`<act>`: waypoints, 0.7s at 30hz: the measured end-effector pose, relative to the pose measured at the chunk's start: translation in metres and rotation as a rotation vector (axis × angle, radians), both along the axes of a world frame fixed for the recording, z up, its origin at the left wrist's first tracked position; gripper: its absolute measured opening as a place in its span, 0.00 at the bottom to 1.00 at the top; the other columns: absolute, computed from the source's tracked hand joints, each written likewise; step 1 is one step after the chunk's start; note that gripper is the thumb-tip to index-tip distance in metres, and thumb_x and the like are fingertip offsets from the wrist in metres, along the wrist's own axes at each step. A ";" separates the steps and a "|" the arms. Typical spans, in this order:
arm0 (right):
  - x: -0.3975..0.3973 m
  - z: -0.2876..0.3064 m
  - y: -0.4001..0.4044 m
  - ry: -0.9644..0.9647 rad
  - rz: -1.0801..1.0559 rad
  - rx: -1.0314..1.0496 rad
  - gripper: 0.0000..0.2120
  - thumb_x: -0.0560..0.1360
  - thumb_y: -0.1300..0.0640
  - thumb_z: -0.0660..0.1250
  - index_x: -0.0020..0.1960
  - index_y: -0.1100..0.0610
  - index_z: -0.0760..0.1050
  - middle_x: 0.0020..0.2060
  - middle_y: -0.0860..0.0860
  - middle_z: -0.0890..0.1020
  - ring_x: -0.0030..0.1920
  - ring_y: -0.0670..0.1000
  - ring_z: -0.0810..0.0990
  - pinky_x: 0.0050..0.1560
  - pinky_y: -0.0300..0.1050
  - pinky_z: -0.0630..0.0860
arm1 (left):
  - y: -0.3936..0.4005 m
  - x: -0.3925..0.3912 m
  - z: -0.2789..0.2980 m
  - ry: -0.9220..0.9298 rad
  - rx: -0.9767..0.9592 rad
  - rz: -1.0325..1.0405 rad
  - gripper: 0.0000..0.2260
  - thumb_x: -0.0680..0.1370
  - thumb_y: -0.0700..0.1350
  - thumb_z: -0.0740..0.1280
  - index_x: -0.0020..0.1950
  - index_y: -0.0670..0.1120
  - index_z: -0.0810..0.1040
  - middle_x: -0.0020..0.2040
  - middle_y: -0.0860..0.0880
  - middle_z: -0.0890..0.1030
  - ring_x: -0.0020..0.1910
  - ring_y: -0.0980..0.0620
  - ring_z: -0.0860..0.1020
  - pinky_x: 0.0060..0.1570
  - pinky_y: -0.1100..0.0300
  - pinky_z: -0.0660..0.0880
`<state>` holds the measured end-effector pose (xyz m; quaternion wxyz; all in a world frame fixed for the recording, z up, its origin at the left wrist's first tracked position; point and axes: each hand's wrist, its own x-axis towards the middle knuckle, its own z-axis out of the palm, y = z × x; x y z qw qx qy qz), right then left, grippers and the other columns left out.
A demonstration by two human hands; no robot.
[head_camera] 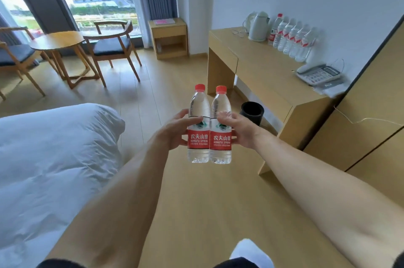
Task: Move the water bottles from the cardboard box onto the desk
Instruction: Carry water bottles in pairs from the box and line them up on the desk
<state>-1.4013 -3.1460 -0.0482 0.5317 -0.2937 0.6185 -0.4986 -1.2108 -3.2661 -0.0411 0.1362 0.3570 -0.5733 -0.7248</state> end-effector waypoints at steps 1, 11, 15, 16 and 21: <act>-0.008 0.000 -0.014 0.008 -0.017 -0.010 0.25 0.78 0.48 0.71 0.71 0.51 0.69 0.60 0.57 0.83 0.60 0.61 0.81 0.66 0.64 0.74 | -0.017 -0.008 0.000 0.013 -0.001 -0.018 0.29 0.74 0.49 0.75 0.72 0.53 0.70 0.60 0.40 0.81 0.57 0.39 0.82 0.58 0.35 0.78; -0.096 -0.015 -0.146 -0.016 -0.125 -0.054 0.26 0.75 0.47 0.74 0.69 0.50 0.70 0.56 0.54 0.85 0.58 0.59 0.83 0.62 0.63 0.77 | -0.162 -0.106 -0.003 -0.014 -0.038 -0.104 0.25 0.77 0.45 0.73 0.72 0.51 0.69 0.60 0.39 0.81 0.59 0.37 0.81 0.60 0.33 0.76; -0.145 -0.017 -0.218 -0.033 -0.135 -0.051 0.25 0.74 0.47 0.74 0.68 0.49 0.72 0.54 0.53 0.86 0.56 0.58 0.84 0.59 0.60 0.79 | -0.233 -0.156 -0.005 -0.049 -0.053 -0.092 0.26 0.77 0.46 0.73 0.73 0.51 0.69 0.61 0.40 0.81 0.60 0.37 0.81 0.61 0.33 0.75; -0.158 -0.016 -0.238 -0.037 -0.130 -0.044 0.25 0.74 0.47 0.74 0.68 0.49 0.71 0.55 0.54 0.85 0.57 0.58 0.84 0.61 0.61 0.78 | -0.252 -0.171 -0.003 -0.064 -0.053 -0.093 0.26 0.77 0.46 0.73 0.73 0.50 0.69 0.62 0.40 0.80 0.60 0.38 0.80 0.61 0.33 0.75; -0.223 -0.011 -0.315 -0.027 -0.103 -0.039 0.24 0.77 0.47 0.72 0.70 0.52 0.72 0.60 0.57 0.83 0.60 0.61 0.81 0.64 0.65 0.75 | -0.330 -0.237 -0.005 -0.080 -0.042 -0.080 0.23 0.77 0.47 0.73 0.71 0.50 0.71 0.60 0.42 0.81 0.56 0.41 0.82 0.59 0.36 0.77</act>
